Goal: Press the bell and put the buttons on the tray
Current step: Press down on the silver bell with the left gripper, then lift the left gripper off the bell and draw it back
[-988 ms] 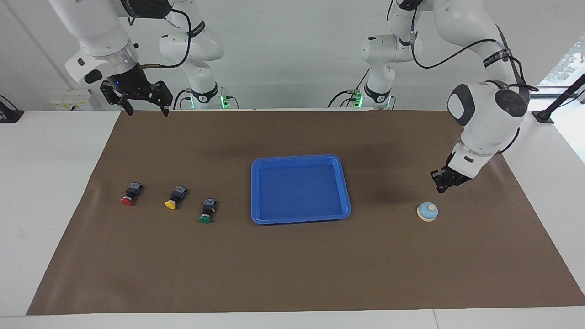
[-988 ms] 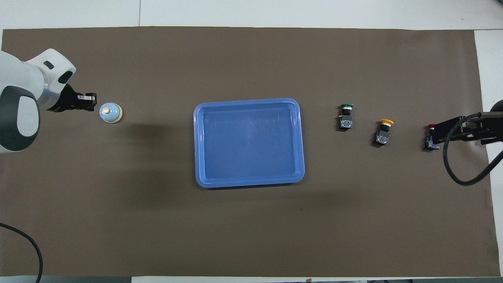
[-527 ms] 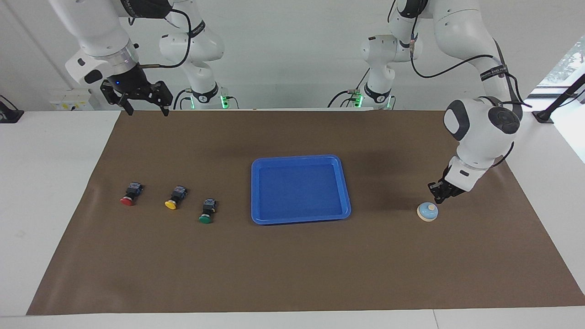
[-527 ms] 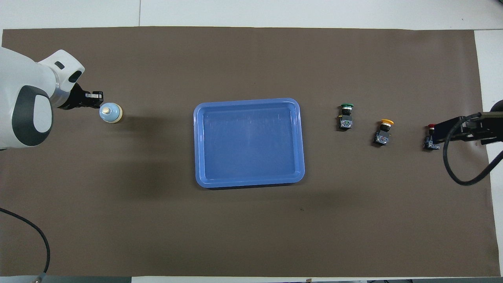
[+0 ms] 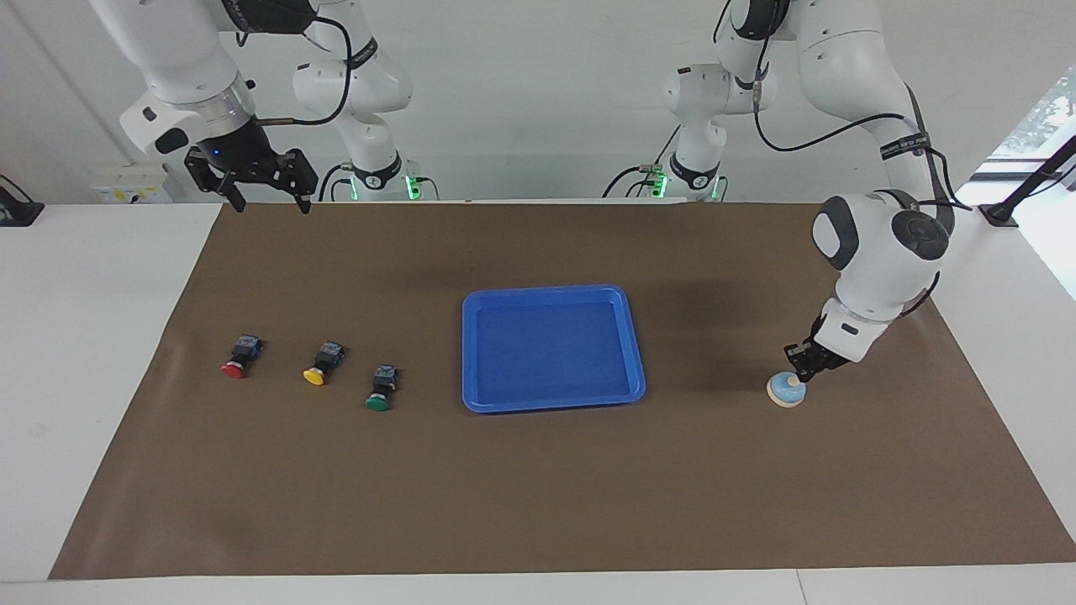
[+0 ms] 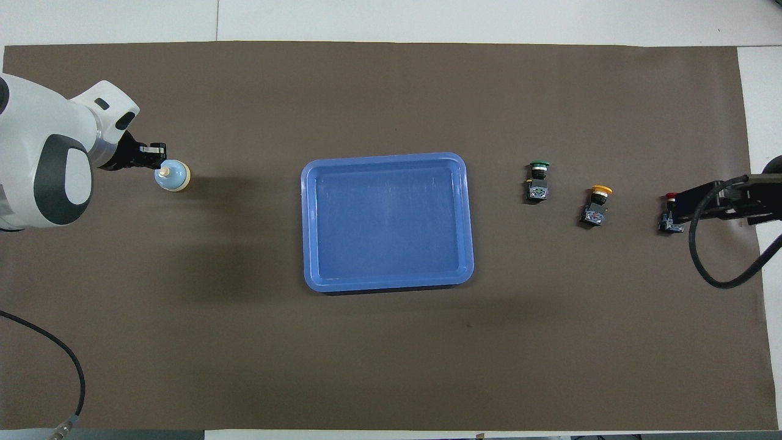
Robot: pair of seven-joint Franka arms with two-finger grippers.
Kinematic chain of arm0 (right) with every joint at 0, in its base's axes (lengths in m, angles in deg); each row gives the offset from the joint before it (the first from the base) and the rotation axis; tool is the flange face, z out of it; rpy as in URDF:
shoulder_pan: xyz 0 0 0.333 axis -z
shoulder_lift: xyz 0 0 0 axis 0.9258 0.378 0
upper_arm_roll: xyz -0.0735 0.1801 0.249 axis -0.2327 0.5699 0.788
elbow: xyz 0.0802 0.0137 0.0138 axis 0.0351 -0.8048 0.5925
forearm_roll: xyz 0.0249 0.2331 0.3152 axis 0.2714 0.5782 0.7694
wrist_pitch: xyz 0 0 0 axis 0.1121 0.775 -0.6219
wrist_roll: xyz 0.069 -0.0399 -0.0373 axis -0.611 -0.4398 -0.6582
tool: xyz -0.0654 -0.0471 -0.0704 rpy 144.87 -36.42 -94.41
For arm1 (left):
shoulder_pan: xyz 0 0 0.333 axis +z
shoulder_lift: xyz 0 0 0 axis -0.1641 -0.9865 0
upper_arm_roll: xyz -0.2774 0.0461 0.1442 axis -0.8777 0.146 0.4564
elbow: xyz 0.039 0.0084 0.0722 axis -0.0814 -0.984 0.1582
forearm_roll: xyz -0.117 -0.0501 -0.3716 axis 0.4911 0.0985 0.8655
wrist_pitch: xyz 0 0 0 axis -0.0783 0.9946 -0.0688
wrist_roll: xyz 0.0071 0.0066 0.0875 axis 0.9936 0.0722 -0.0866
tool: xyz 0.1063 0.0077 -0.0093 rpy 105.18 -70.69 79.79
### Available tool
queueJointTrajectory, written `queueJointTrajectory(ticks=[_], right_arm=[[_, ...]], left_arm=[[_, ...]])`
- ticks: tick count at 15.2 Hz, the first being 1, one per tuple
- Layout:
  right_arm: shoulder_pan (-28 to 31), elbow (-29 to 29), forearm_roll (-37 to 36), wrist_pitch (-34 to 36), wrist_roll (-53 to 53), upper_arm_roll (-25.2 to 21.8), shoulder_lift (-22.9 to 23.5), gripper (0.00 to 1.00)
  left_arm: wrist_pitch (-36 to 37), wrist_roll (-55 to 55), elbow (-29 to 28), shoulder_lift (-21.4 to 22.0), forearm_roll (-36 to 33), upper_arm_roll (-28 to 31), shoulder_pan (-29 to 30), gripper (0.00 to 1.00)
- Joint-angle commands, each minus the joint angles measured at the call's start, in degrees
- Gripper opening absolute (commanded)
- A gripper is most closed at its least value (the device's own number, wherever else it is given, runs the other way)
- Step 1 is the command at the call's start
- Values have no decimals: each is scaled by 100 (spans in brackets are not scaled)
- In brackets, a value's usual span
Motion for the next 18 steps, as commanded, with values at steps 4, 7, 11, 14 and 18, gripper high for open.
queueJointTrajectory(ticks=[4,7,11,14,18], right_arm=[[87,-27,-28,42,-153,31,-39,100],[87,-27,-28,42,-153,31,-39,100],[87,-27,-28,42,-153,31,-39,100],[87,-27,-28,42,-153,31,-39,100],[104,-27,-28,42,-144,31,-39,100]], left_arm=[[-498,-97,-186,-228,-38,14,-4,0],[-674,-97,-265,-272,-38,14,-4,0],[-464,-89,-160,-220,-29,23,5,0],[307,-45,60,200,-29,23,145,0],[1695,-10,411,931,-29,32,172,26]])
